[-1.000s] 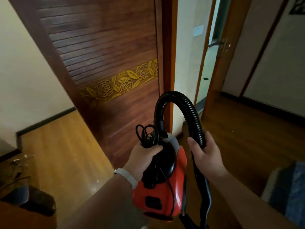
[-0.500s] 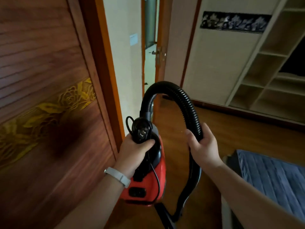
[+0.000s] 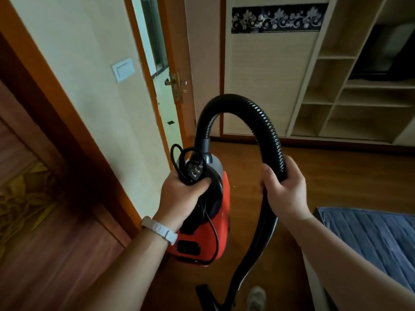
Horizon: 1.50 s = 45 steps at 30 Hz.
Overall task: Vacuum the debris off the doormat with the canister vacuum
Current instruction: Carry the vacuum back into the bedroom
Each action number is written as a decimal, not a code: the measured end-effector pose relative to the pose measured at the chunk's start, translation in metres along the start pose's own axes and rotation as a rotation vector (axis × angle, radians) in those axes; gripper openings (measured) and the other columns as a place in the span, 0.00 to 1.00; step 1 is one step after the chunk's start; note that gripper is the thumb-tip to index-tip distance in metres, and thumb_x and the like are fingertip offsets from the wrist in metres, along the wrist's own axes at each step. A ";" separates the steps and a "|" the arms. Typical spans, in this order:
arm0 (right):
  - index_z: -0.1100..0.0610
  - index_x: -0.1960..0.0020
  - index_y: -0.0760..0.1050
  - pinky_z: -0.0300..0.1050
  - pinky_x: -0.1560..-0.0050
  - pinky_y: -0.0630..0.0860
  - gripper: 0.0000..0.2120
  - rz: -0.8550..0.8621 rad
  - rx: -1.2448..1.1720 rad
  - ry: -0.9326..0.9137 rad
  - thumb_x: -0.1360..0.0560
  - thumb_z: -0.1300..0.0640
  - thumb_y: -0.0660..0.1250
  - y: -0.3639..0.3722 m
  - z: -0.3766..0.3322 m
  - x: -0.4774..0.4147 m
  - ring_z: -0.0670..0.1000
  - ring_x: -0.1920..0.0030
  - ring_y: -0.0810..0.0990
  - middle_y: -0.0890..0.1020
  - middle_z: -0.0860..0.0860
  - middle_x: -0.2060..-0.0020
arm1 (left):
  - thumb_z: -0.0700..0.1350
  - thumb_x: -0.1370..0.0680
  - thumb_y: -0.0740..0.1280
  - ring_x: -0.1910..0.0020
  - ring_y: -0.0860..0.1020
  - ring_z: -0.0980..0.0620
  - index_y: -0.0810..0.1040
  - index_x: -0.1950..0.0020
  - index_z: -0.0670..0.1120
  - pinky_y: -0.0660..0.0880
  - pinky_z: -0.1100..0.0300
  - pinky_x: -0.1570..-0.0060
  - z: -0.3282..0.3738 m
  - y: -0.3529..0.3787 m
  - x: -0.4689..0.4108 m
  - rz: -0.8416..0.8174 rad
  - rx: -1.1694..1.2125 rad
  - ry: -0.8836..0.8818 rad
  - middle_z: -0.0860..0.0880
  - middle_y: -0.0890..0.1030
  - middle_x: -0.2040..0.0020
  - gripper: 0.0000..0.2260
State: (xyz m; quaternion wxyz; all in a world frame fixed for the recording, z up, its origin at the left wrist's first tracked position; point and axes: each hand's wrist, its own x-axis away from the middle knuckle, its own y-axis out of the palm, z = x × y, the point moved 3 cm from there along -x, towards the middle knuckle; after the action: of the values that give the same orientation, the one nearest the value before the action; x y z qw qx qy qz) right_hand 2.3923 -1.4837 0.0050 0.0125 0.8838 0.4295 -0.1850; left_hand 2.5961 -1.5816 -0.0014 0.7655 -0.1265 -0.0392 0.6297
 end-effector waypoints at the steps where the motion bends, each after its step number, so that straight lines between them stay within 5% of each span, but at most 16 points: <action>1: 0.55 0.45 0.74 0.43 0.71 0.77 0.06 0.004 -0.013 -0.001 0.22 0.58 0.68 -0.001 0.008 -0.016 0.50 0.69 0.78 0.78 0.56 0.66 | 0.41 0.29 0.77 0.63 0.82 0.65 0.81 0.59 0.54 0.73 0.74 0.67 0.000 0.012 -0.015 0.004 0.003 -0.007 0.64 0.83 0.65 0.08; 6: 0.50 0.52 0.73 0.56 0.71 0.77 0.05 -0.002 -0.030 -0.008 0.23 0.57 0.69 -0.022 0.045 -0.103 0.60 0.69 0.77 0.77 0.59 0.67 | 0.42 0.29 0.77 0.57 0.85 0.56 0.84 0.51 0.50 0.78 0.64 0.60 0.005 0.075 -0.092 0.009 0.019 -0.051 0.55 0.86 0.59 0.09; 10: 0.49 0.50 0.74 0.45 0.72 0.76 0.06 -0.019 -0.044 0.006 0.23 0.57 0.69 -0.050 0.066 -0.171 0.51 0.70 0.77 0.78 0.53 0.68 | 0.42 0.29 0.77 0.60 0.84 0.58 0.84 0.51 0.48 0.76 0.70 0.66 0.020 0.127 -0.148 -0.003 0.014 -0.050 0.54 0.86 0.60 0.09; 18: 0.51 0.47 0.74 0.46 0.73 0.75 0.07 0.043 0.033 0.010 0.23 0.57 0.69 -0.088 0.099 -0.274 0.53 0.71 0.77 0.78 0.53 0.68 | 0.38 0.27 0.75 0.62 0.83 0.63 0.84 0.53 0.48 0.74 0.73 0.67 0.050 0.213 -0.246 -0.134 0.037 0.020 0.59 0.85 0.63 0.06; 20: 0.48 0.49 0.74 0.47 0.73 0.75 0.07 0.080 0.069 0.019 0.23 0.57 0.70 -0.096 0.110 -0.298 0.57 0.70 0.77 0.78 0.56 0.68 | 0.39 0.27 0.75 0.59 0.84 0.61 0.84 0.51 0.49 0.76 0.72 0.65 0.047 0.236 -0.274 -0.174 0.047 0.018 0.57 0.86 0.60 0.08; 29: 0.46 0.52 0.73 0.37 0.75 0.74 0.09 0.276 0.221 0.081 0.23 0.59 0.70 -0.108 0.169 -0.424 0.46 0.72 0.75 0.79 0.55 0.67 | 0.43 0.29 0.77 0.50 0.84 0.55 0.82 0.43 0.48 0.80 0.59 0.52 0.018 0.344 -0.432 -0.414 0.132 -0.057 0.52 0.86 0.51 0.15; 33: 0.51 0.51 0.73 0.37 0.75 0.74 0.07 0.395 0.246 0.121 0.24 0.60 0.69 -0.109 0.192 -0.490 0.45 0.72 0.75 0.78 0.56 0.66 | 0.40 0.28 0.76 0.56 0.85 0.57 0.83 0.48 0.45 0.80 0.65 0.61 0.025 0.398 -0.512 -0.530 0.130 -0.008 0.51 0.86 0.57 0.10; 37: 0.52 0.54 0.73 0.37 0.75 0.74 0.06 0.556 0.307 0.143 0.24 0.60 0.69 -0.124 0.208 -0.544 0.47 0.73 0.75 0.78 0.60 0.67 | 0.41 0.30 0.75 0.59 0.85 0.51 0.82 0.53 0.40 0.82 0.58 0.60 0.039 0.454 -0.581 -0.645 0.090 0.093 0.45 0.85 0.59 0.08; 45: 0.49 0.53 0.75 0.42 0.74 0.75 0.07 0.696 0.330 0.145 0.24 0.61 0.70 -0.175 0.242 -0.631 0.50 0.72 0.77 0.79 0.59 0.67 | 0.34 0.27 0.73 0.66 0.82 0.54 0.80 0.56 0.34 0.76 0.68 0.68 0.068 0.562 -0.661 -0.773 0.058 0.198 0.44 0.83 0.64 0.04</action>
State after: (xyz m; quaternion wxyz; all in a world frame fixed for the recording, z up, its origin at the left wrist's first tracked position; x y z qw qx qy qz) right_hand 1.8272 -1.8935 0.0166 -0.0983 0.9775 0.0686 -0.1735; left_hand 1.9105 -2.1178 -0.0068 0.9494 -0.1411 0.0078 0.2806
